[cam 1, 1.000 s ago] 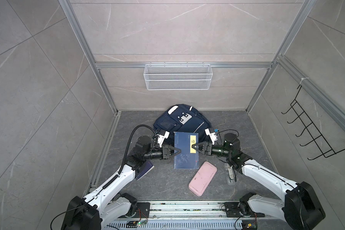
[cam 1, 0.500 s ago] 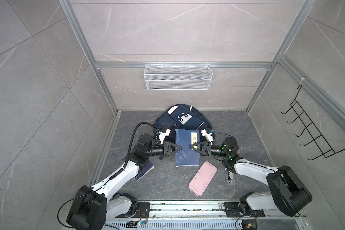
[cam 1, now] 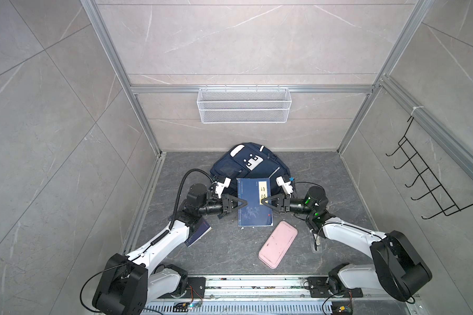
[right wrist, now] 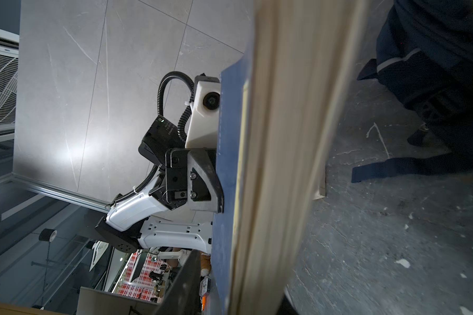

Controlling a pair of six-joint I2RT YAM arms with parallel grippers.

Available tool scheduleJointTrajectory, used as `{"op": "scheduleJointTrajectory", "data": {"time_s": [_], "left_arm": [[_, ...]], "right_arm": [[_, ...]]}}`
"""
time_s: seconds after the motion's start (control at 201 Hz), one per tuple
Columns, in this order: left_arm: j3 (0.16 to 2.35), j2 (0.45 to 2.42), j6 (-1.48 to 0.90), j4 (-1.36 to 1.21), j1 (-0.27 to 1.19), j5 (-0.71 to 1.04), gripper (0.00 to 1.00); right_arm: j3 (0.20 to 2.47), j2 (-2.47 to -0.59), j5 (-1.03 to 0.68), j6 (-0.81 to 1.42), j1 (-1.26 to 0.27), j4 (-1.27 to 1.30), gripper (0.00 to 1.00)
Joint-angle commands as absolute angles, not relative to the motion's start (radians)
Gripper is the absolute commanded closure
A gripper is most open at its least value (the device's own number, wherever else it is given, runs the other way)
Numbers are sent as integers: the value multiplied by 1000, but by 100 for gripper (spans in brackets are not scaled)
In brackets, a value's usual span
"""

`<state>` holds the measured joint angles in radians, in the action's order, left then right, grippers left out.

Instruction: Pack the student bag

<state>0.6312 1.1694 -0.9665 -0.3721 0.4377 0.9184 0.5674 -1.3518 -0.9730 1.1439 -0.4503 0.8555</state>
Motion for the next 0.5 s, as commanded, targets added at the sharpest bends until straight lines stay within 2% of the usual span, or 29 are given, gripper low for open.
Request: {"op": "scheduleJointTrajectory", "data": {"time_s": [0.0,0.224,0.289,0.323,0.433,0.493], "left_arm": [[646,1170,-936,-376,433,937,100],[644,1167,-930,-361,433,940,99],[648,1168,-923,-346,433,932,92],[654,1170,-914,-329,432,926,84],[679,1179,-879,-268,433,905,64],[696,1185,-868,-244,429,896,56]], "right_arm": [[610,-1323,-964,1096,-450,793,74],[615,-1299,-951,1050,-450,721,89],[613,-1290,-949,1039,-450,706,96],[613,-1284,-943,1032,-449,693,100],[626,-1250,-891,984,-449,571,100],[641,-1222,-858,943,-449,491,100]]}}
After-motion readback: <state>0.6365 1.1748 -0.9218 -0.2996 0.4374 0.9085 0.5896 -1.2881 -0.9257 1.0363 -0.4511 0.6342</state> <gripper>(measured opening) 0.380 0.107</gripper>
